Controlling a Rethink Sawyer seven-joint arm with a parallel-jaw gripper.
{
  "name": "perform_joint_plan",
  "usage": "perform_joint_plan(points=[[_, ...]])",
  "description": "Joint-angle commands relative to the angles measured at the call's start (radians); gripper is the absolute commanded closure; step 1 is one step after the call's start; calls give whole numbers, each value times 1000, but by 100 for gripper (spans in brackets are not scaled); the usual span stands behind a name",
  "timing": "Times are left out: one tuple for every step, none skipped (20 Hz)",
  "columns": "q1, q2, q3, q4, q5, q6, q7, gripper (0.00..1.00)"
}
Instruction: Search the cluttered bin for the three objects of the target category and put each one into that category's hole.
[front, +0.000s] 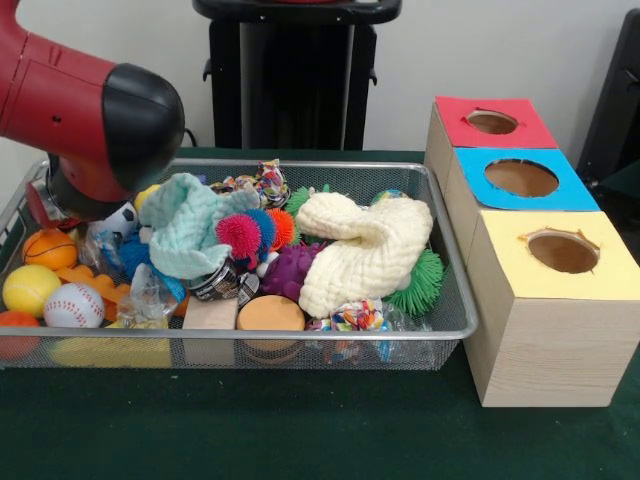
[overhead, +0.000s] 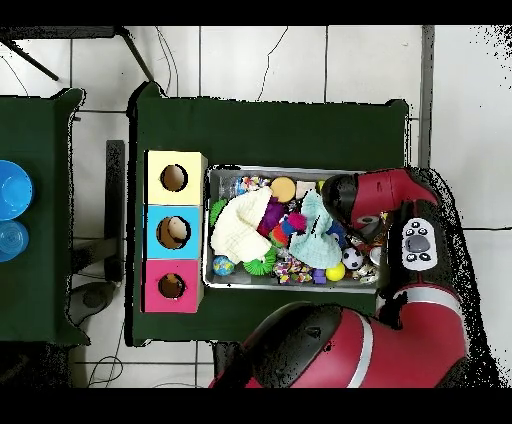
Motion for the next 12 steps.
perform_joint_plan(points=[[16,77,-9,-52,-62,76,-118,0],[15,73,-11,-47,-55,71,-117,0],[14,75,-11,-47,-48,67,-115,0],[12,77,-9,-45,-40,64,-109,0],[8,82,-4,-45,-32,59,-104,0],[2,95,2,-47,-25,55,-97,0],[-5,103,9,-46,-17,44,-91,0],[-16,125,23,-56,-5,40,-89,0],[-19,135,27,-58,-4,40,-91,0],[-22,142,29,-61,-2,41,-91,0],[-20,147,27,-65,-4,42,-88,0],[-19,159,26,-75,-5,50,-83,0]])
